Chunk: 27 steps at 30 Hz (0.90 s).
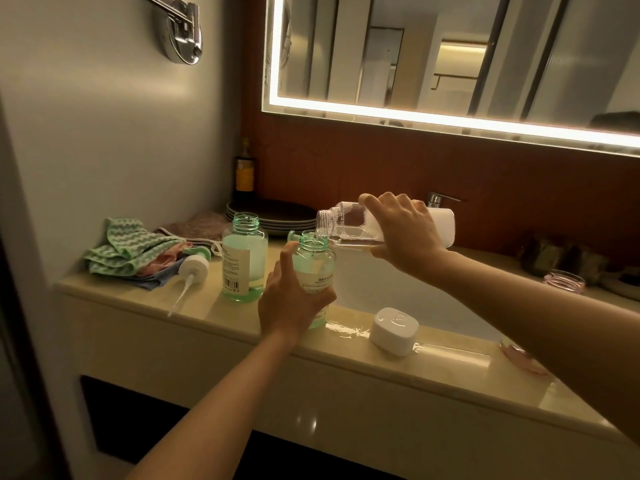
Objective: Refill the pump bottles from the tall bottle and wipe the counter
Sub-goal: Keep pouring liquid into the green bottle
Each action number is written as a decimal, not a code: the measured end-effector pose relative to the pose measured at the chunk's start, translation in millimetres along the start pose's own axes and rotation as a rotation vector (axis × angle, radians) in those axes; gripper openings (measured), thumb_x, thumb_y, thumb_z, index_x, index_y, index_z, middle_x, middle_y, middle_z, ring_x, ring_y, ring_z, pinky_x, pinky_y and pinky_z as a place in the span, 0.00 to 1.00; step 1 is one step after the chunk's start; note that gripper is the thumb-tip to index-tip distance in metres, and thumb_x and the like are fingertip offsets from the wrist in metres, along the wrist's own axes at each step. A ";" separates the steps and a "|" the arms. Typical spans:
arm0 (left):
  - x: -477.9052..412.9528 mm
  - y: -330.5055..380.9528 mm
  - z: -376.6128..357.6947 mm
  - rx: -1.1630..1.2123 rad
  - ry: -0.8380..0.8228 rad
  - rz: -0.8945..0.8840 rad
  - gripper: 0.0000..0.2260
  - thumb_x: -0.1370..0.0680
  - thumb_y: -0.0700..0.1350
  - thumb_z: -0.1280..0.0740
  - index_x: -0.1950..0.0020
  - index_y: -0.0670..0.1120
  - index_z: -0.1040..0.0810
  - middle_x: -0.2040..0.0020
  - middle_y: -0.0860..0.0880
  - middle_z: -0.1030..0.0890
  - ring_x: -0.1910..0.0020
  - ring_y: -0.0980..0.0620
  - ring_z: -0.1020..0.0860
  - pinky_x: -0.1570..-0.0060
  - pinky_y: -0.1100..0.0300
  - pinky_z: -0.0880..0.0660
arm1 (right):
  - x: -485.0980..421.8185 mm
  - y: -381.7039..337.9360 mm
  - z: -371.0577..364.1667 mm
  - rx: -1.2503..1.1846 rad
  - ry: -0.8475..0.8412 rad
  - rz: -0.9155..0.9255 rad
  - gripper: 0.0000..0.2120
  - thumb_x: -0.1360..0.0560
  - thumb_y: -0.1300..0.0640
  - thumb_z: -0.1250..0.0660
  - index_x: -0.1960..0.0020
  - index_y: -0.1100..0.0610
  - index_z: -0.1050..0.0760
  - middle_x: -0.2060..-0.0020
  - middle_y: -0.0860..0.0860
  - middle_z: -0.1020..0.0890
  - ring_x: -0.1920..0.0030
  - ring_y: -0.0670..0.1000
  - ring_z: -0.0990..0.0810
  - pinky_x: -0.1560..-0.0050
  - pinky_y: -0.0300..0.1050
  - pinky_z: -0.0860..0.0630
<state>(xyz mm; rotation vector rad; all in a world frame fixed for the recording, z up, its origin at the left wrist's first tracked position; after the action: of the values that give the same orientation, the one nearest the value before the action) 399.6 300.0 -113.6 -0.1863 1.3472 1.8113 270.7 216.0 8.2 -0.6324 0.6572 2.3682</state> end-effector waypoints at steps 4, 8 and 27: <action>0.1 -0.4 -0.2 0.000 -0.001 0.001 0.41 0.36 0.53 0.25 0.30 0.53 0.45 0.36 0.46 0.28 0.42 0.46 0.27 0.52 0.52 0.26 | 0.4 -0.4 0.7 0.004 -0.003 0.001 0.33 0.29 0.53 0.30 0.29 0.52 0.42 0.38 0.55 0.29 0.39 0.56 0.30 0.38 0.51 0.35; 0.7 0.0 -0.2 -0.006 0.008 -0.001 0.42 0.36 0.53 0.25 0.30 0.52 0.45 0.37 0.46 0.27 0.42 0.46 0.27 0.52 0.53 0.26 | 0.6 -0.6 1.1 0.011 -0.004 0.003 0.33 0.29 0.53 0.30 0.29 0.52 0.42 0.37 0.55 0.29 0.39 0.56 0.30 0.38 0.51 0.35; 1.4 -0.1 -0.3 -0.007 0.012 -0.012 0.41 0.36 0.53 0.25 0.29 0.51 0.45 0.37 0.45 0.27 0.42 0.46 0.27 0.52 0.53 0.26 | 0.5 -1.8 2.5 0.024 0.000 0.007 0.33 0.29 0.53 0.30 0.29 0.53 0.42 0.38 0.55 0.29 0.39 0.56 0.30 0.38 0.51 0.35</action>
<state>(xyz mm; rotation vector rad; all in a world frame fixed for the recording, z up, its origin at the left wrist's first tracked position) 398.7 300.5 -114.5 -0.2086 1.3458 1.8075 270.7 219.0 9.3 -0.6204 0.6876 2.3631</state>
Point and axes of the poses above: each hand's wrist, its own x-axis away from the middle knuckle, its own z-axis out of the back of the hand, y = z × x, the point moved 3 cm from there along -x, towards the middle knuckle
